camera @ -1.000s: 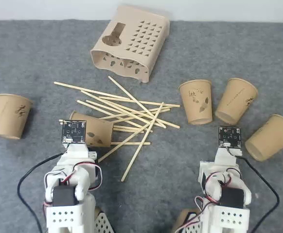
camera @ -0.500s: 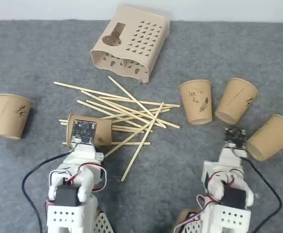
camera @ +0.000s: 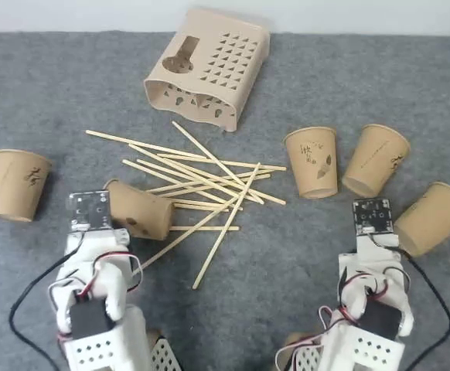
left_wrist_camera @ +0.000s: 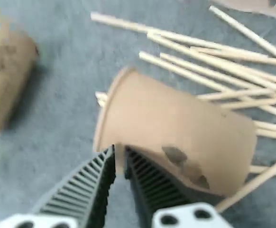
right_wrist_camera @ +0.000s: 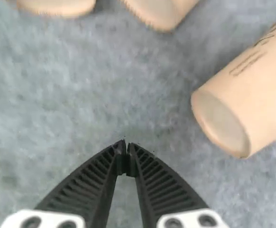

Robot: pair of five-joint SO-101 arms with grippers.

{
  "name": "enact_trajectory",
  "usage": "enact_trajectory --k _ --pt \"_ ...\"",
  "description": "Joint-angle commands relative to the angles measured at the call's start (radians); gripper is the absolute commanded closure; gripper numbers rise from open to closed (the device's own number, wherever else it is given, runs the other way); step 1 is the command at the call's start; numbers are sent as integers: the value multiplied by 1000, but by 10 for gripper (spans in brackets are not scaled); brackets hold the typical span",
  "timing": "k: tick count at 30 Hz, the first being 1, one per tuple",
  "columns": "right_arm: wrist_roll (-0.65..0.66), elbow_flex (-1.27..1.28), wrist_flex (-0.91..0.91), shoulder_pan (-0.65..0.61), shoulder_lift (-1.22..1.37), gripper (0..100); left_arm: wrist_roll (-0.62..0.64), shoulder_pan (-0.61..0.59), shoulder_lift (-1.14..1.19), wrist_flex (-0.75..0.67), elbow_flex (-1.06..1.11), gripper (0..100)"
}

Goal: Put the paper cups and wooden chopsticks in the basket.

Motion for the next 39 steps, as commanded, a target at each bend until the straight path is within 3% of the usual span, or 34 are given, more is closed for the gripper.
enact_trajectory --k 1,8,13,20,29,33,39 --pt "-34 -74 -36 -30 -12 989 -2 -29 -15 57 -189 896" --pt "-161 -87 -124 -33 -4 920 58 -28 141 123 -470 889" --pt "-166 -84 -124 -33 -2 923 140 -3 589 132 -765 885" --pt "-164 -35 -147 8 -2 920 381 180 1181 239 -1167 884" --pt "-164 -29 -150 33 -1 876 546 338 1685 175 -1498 848" --pt "-164 -28 -153 30 -1 872 637 350 1820 149 -1647 757" --pt "-161 -11 -185 30 -1 872 740 344 2005 66 -1850 746"
